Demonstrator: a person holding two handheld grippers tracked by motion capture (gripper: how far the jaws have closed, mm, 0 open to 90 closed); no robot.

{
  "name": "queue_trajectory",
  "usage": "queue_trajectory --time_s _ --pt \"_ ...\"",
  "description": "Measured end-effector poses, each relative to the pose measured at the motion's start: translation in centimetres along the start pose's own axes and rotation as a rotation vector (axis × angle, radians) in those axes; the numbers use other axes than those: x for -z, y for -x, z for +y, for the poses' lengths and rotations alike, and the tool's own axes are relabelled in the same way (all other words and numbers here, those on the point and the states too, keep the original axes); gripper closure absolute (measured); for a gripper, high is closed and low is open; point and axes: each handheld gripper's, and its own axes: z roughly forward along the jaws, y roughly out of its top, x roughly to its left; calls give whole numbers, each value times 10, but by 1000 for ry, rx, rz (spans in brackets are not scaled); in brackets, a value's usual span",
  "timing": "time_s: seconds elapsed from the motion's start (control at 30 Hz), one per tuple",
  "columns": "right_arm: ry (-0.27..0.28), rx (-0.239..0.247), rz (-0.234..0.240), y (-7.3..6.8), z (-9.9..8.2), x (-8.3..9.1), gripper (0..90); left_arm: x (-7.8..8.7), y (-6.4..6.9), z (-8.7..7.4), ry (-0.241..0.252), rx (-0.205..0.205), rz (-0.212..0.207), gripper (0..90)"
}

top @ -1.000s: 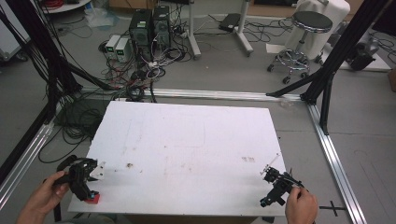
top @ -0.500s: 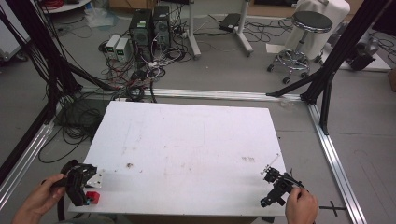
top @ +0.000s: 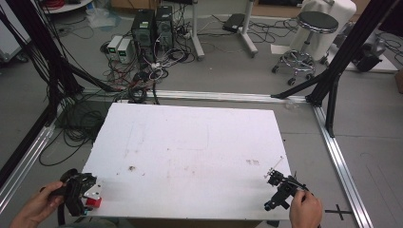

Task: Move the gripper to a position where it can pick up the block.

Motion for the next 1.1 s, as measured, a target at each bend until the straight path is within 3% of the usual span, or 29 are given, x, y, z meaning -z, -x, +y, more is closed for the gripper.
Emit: queue_trajectory --time_s 0.27,0.5,1.1 --pt "1 -1 -1 -1 0 -1 17 -7 4 -2 3 -13 1 238" --pt "-1 -2 0 0 0 -1 17 -12 6 1 -14 -74 -8 238" --pt "-2 -1 2 0 1 -1 17 -17 7 2 -26 -75 -24 238"
